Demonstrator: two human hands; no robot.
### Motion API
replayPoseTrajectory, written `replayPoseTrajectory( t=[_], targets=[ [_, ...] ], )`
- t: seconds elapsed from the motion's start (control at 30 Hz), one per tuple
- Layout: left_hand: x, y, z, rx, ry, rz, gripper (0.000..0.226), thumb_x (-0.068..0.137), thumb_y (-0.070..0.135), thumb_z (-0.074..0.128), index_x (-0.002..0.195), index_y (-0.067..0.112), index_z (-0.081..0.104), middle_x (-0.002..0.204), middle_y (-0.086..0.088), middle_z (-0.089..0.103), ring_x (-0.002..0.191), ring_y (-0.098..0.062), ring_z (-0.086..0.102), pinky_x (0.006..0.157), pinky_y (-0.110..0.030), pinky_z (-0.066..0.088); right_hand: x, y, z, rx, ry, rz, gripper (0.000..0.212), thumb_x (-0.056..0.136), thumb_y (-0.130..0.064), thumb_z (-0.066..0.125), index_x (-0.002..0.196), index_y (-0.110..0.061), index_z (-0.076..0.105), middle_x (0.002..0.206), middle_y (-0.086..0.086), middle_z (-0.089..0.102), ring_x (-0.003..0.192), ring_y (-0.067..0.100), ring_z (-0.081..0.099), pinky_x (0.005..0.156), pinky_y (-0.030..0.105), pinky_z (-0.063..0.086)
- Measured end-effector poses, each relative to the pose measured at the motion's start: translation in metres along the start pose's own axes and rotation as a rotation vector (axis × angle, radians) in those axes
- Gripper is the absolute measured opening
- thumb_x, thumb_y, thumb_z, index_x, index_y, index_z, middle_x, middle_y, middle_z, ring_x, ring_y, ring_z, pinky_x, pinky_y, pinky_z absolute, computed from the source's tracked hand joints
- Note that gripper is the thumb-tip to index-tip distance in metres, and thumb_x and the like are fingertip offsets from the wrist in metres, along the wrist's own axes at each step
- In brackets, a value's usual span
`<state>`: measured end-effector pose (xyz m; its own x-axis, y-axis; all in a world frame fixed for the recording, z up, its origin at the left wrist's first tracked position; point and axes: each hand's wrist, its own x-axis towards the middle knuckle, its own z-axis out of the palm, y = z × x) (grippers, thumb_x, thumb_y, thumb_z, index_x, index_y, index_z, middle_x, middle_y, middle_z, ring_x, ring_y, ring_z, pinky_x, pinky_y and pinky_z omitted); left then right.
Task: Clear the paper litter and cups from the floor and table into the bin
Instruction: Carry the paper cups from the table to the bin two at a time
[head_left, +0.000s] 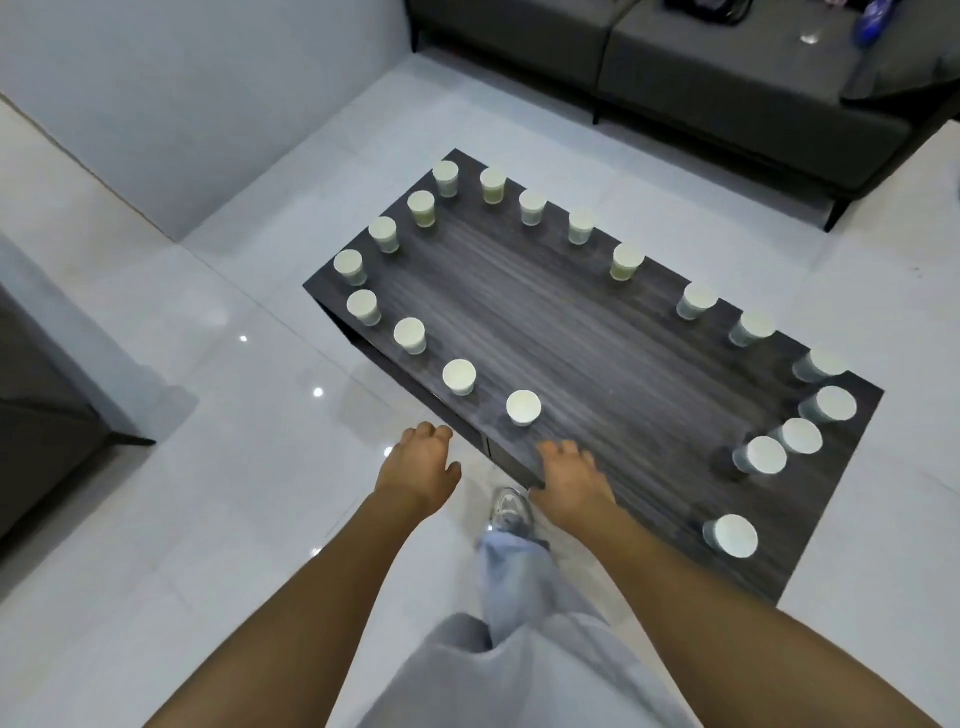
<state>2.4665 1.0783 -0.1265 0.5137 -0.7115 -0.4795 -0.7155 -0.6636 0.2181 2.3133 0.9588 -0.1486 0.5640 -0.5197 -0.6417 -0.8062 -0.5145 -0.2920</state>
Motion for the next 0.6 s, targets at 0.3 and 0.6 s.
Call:
replayPoseTrajectory(
  t=[0.3, 0.6],
  targets=[
    [0.118, -0.012, -0.014, 0.038, -0.123, 0.025, 0.046, 0.094, 0.028, 0.049, 0.136, 0.010, 0.042, 0.133, -0.010, 0.049, 0.122, -0.026, 0.043, 0.097, -0.035, 0.042, 0.110, -0.011, -0.031, 0.052, -0.043, 0.076, 0.060, 0.090, -0.026, 0.058, 0.143, -0.020, 0.029, 0.139, 0.010, 0.034, 0.124, 0.033, 0.036, 0.096, 0.043, 0.042],
    [0.238, -0.035, 0.035, 0.165, -0.216, 0.168, 0.060, 0.094, 0.029, 0.053, 0.146, 0.014, 0.029, 0.150, -0.010, 0.032, 0.137, -0.027, 0.031, 0.113, -0.034, 0.027, 0.215, -0.006, 0.006, 0.163, -0.043, 0.221, 0.064, 0.088, -0.028, 0.062, 0.143, -0.025, 0.030, 0.142, 0.009, 0.031, 0.125, 0.033, 0.032, 0.098, 0.044, 0.039]
  ],
)
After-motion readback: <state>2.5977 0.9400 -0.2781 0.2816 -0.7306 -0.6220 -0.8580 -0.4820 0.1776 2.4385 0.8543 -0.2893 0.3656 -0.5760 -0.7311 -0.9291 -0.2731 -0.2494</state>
